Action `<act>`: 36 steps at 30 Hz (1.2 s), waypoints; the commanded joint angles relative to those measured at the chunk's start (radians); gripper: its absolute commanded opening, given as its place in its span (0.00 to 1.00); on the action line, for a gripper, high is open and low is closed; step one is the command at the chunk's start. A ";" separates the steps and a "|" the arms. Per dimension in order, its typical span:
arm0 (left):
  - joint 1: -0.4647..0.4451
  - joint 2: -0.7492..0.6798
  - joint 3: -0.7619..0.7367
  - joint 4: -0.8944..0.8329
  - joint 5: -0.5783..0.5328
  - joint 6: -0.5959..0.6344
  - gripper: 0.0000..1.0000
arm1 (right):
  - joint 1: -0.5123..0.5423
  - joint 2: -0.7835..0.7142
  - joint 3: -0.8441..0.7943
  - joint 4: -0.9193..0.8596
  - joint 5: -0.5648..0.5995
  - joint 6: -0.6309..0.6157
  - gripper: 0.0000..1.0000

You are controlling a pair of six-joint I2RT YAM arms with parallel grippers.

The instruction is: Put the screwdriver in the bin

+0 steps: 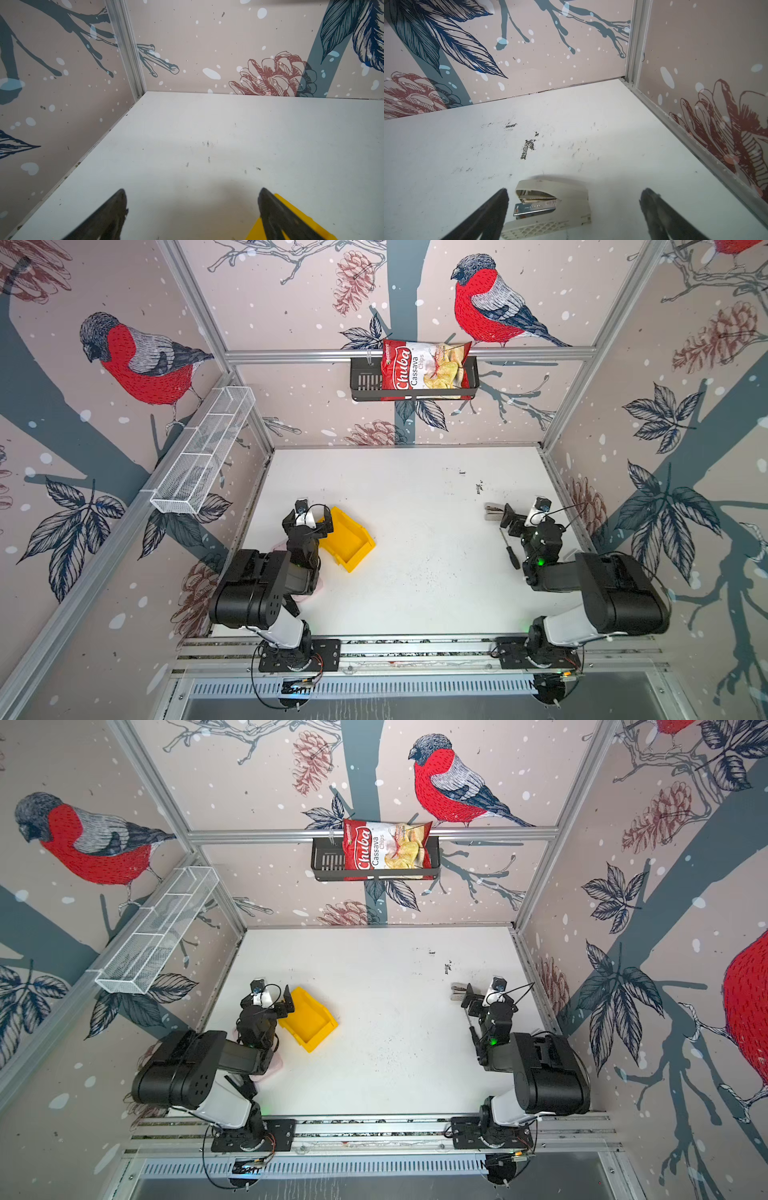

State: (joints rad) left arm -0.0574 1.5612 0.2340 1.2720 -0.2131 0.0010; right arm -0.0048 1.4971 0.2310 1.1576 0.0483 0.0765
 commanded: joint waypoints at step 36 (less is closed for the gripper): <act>-0.007 -0.196 -0.001 -0.111 -0.054 -0.010 0.97 | 0.035 -0.088 0.012 -0.049 0.147 0.004 1.00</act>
State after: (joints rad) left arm -0.0612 1.4197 0.2249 1.2186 -0.2619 -0.0105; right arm 0.0242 1.4445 0.2321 1.1355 0.1436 0.0772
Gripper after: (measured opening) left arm 0.966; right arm 0.994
